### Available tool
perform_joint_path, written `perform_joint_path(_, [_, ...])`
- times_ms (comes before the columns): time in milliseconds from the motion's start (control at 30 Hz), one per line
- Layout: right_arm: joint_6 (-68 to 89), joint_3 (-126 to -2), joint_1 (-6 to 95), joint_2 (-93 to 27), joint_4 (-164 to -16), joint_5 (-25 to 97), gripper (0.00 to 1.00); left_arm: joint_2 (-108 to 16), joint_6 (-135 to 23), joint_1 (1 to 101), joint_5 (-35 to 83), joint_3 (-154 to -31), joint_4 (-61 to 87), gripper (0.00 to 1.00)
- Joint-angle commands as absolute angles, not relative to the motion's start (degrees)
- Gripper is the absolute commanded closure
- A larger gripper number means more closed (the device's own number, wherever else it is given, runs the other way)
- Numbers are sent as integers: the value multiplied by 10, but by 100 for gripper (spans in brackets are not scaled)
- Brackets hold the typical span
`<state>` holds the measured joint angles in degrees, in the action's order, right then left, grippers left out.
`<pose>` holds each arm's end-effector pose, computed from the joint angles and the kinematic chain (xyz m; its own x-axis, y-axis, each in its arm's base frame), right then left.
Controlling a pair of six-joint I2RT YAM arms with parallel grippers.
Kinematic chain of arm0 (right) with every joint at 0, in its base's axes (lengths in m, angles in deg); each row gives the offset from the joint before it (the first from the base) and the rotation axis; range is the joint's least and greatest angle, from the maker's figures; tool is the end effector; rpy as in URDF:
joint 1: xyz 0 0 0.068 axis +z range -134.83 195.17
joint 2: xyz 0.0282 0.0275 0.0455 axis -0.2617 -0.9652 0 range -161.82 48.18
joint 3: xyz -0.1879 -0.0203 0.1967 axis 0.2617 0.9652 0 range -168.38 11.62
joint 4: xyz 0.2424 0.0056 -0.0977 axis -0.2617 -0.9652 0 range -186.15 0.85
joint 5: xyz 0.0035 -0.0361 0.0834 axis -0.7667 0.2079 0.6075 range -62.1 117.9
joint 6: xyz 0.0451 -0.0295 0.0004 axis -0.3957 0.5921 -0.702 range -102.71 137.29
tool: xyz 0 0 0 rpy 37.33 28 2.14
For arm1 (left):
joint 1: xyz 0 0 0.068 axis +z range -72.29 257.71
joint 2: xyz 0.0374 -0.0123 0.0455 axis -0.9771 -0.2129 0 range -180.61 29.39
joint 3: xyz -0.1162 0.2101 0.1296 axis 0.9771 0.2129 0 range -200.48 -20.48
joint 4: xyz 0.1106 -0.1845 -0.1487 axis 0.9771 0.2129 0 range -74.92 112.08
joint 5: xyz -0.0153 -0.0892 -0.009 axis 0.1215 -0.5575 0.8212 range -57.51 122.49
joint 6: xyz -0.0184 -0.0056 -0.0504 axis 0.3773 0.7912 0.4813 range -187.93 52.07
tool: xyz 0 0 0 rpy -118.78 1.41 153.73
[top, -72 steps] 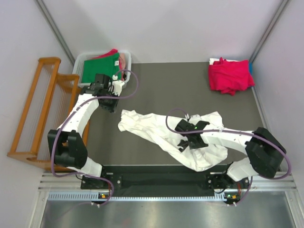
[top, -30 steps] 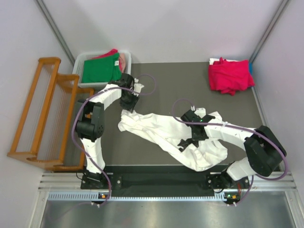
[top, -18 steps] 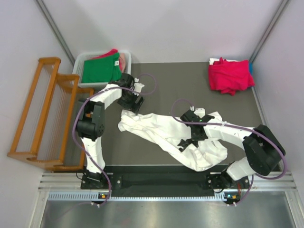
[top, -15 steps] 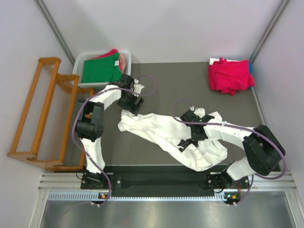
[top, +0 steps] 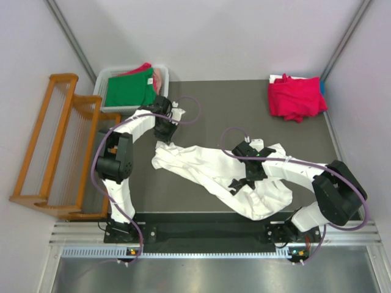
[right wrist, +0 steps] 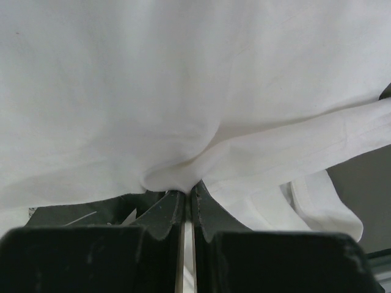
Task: Fold and stack the t-shirts
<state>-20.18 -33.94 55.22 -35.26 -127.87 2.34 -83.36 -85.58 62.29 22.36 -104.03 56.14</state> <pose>0.1971 0.1457 0.1695 -0.8975 -0.0374 -0.4394 0.0531 0.9800 -0.1920 0.3860 -0.1130 0.1871 -0.7679 0.5215 -0.3720 0.5791 0.8134 -0.0553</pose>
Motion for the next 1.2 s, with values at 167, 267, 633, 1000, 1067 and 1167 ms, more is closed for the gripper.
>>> perform_joint_path(167, [-199, -354, 548, -352, -1258, 21, 100, -789, -859, 628, 233, -1028, 555, 100])
perform_joint_path(267, [-195, -357, 548, -353, -1260, 14, 100, -783, -861, 631, 236, -1033, 556, 100])
perform_joint_path(633, [-139, -453, 521, -347, -1280, -44, 100, -728, -825, 701, 182, -1194, 606, 100])
perform_joint_path(1000, [-24, -650, 471, -322, -1278, -180, 100, -654, -777, 792, 159, -1255, 622, 100])
perform_joint_path(1067, [-12, -676, 471, -300, -1273, -196, 100, -636, -772, 804, 153, -1270, 632, 100])
perform_joint_path(1167, [-5, -697, 470, -279, -1273, -186, 100, -604, -772, 804, 146, -1252, 636, 100])
